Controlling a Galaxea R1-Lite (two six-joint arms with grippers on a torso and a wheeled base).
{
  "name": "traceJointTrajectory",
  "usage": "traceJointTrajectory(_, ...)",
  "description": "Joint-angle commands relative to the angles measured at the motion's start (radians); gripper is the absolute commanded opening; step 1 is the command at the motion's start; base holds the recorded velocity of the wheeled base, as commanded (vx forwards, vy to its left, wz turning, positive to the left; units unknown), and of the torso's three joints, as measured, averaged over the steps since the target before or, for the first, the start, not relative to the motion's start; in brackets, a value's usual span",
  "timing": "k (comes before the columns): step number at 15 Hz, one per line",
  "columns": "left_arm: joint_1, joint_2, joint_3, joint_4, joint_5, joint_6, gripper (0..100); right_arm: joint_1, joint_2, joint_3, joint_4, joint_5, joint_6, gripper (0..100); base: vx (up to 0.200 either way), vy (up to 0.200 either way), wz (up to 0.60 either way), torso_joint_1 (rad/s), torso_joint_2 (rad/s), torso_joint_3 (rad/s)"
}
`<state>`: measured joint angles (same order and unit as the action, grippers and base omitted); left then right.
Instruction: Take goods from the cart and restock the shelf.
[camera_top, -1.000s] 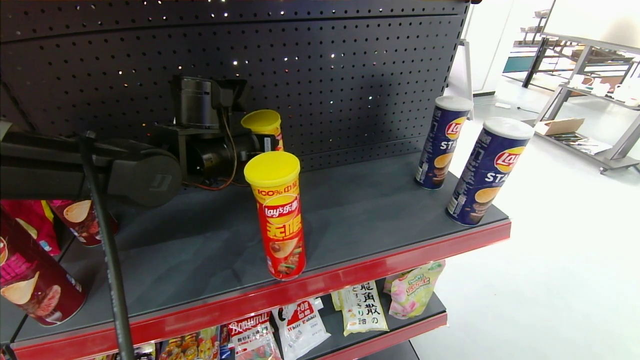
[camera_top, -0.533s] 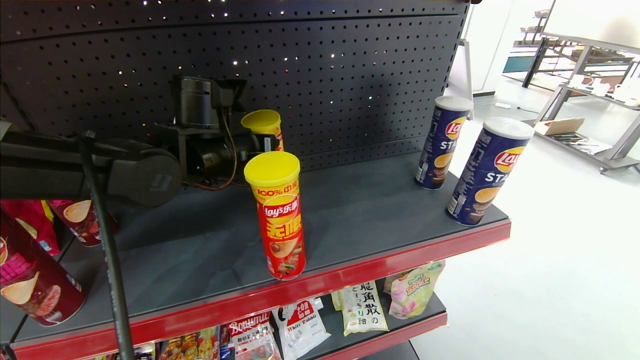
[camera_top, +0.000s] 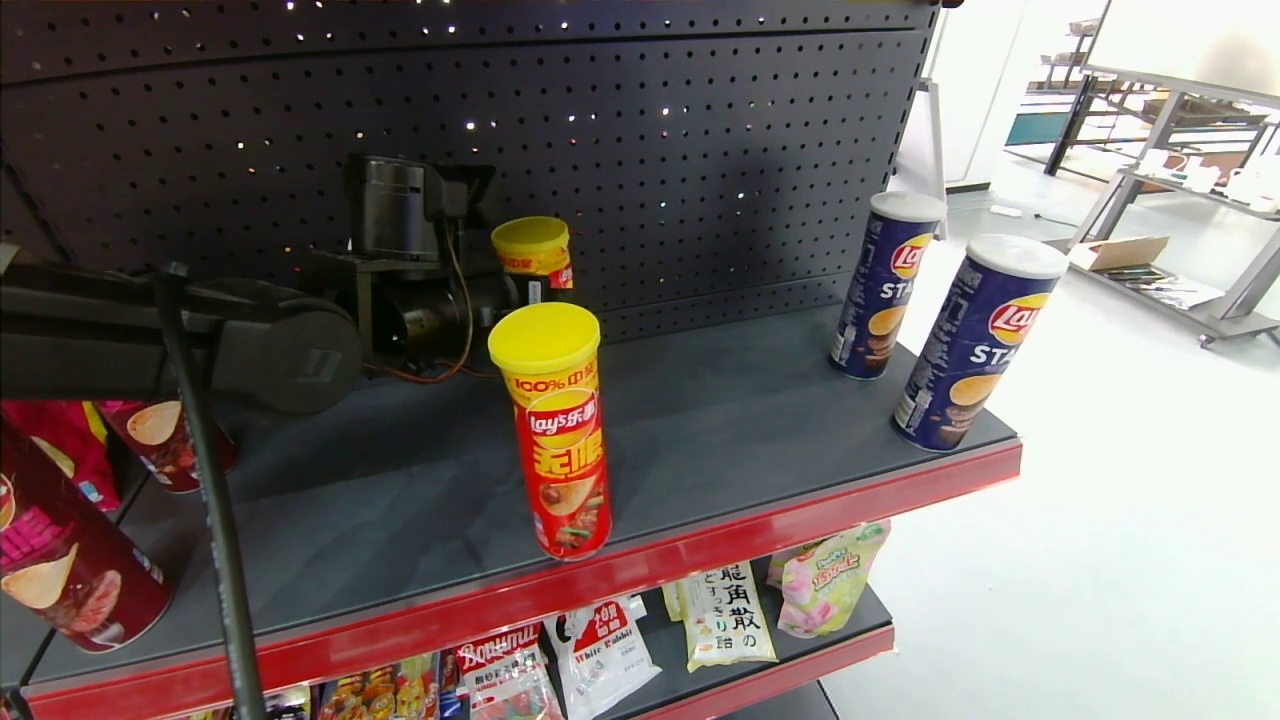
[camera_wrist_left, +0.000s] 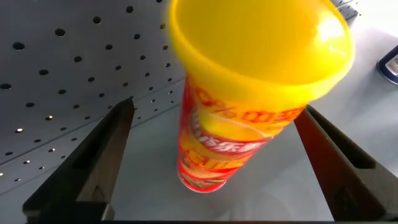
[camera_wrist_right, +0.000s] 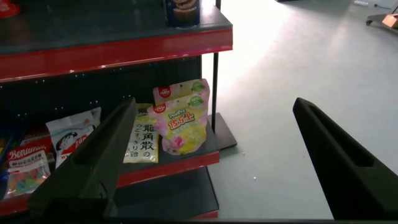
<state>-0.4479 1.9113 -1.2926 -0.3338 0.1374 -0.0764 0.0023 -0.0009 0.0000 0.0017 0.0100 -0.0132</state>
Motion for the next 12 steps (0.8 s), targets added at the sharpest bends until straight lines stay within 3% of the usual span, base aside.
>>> traceJointTrajectory(1,0.001,-0.011,0.015,-0.001,0.001,0.000,100,0.001,0.001,0.000,0.000,0.001,-0.001,100,0.000,0.000,0.00,0.000,0.00,0.000)
traceJointTrajectory(12,0.024,-0.182,0.226,0.007,-0.002,0.004,100,0.001,0.001,0.000,0.000,0.001,-0.001,100,0.000,0.000,0.00,0.000,0.00,0.000)
